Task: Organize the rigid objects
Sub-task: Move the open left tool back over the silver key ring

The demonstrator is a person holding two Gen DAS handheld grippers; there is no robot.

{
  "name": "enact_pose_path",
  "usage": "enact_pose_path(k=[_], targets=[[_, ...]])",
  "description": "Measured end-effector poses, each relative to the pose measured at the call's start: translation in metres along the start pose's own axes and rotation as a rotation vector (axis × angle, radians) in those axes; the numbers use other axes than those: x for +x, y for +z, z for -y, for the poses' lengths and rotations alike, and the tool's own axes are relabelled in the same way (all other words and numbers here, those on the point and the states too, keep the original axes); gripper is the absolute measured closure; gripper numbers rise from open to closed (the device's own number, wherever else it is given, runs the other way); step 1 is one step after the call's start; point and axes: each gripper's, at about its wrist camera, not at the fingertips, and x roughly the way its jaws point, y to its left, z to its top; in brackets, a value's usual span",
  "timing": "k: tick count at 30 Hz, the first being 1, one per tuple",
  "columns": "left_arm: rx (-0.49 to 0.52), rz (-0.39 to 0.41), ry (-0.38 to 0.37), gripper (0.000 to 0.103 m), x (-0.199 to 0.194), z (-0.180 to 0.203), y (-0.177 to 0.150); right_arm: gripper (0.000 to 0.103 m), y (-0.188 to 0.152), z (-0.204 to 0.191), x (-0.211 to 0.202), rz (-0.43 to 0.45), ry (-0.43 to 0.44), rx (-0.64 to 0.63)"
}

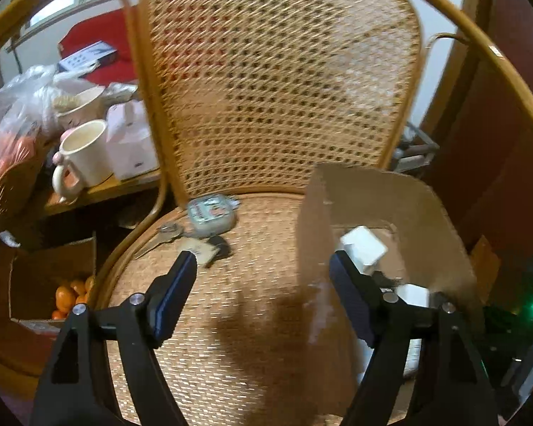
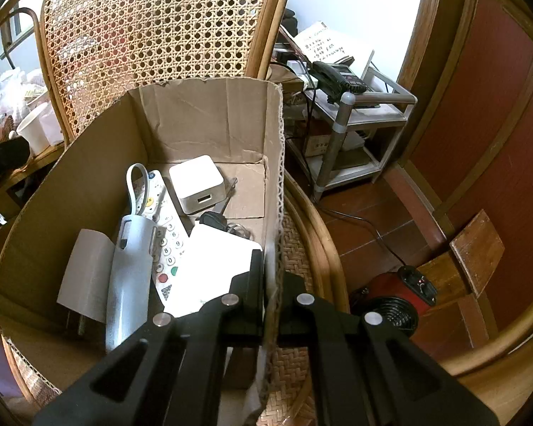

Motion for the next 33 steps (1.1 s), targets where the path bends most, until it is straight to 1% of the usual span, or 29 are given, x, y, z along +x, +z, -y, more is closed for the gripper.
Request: enact_pose_path(k=[5,10,16,18,20,25,27,30,32,33], targets=[[-0.06,-0.019,0.041,0.026,0.016,-0.025,0.007,0.098,0.0,0.0,0.0,0.0,0.0,0.0],[-0.122,-0.039,0.064,0.025,0.036,-0.051,0.01,0.098,0.0,-0.001,-0.001,-0.001,-0.001,-0.003],[-0.137,-0.094,0.115,0.025,0.068,-0.079,0.011,0.098,-0.001,-0.001,-0.001,-0.001,0.001,-0.006],[-0.151,-0.11,0.147,0.022,0.078,-0.09,0.01,0.098,-0.001,-0.001,-0.001,-0.002,0.002,-0.008],[-0.166,-0.118,0.174,0.015,0.086,-0.099,0.008,0.098,-0.002,-0.001,-0.001,-0.001,0.003,-0.006],[-0.173,-0.14,0.193,0.015,0.105,-0.117,0.008,0.098,-0.002,0.0,-0.001,-0.003,0.01,0.001],[-0.181,-0.119,0.22,0.015,0.108,-0.121,0.009,0.098,-0.002,0.0,-0.001,-0.002,0.011,0.0],[-0.23,-0.04,0.268,0.015,0.107,-0.13,0.01,0.098,-0.002,0.0,0.0,-0.003,0.012,0.0],[-0.242,-0.029,0.255,0.015,0.111,-0.134,0.013,0.098,-0.002,0.0,-0.001,-0.003,0.011,-0.002],[-0.245,-0.037,0.243,0.015,0.114,-0.136,0.015,0.098,-0.002,-0.001,-0.001,-0.002,0.009,-0.006]])
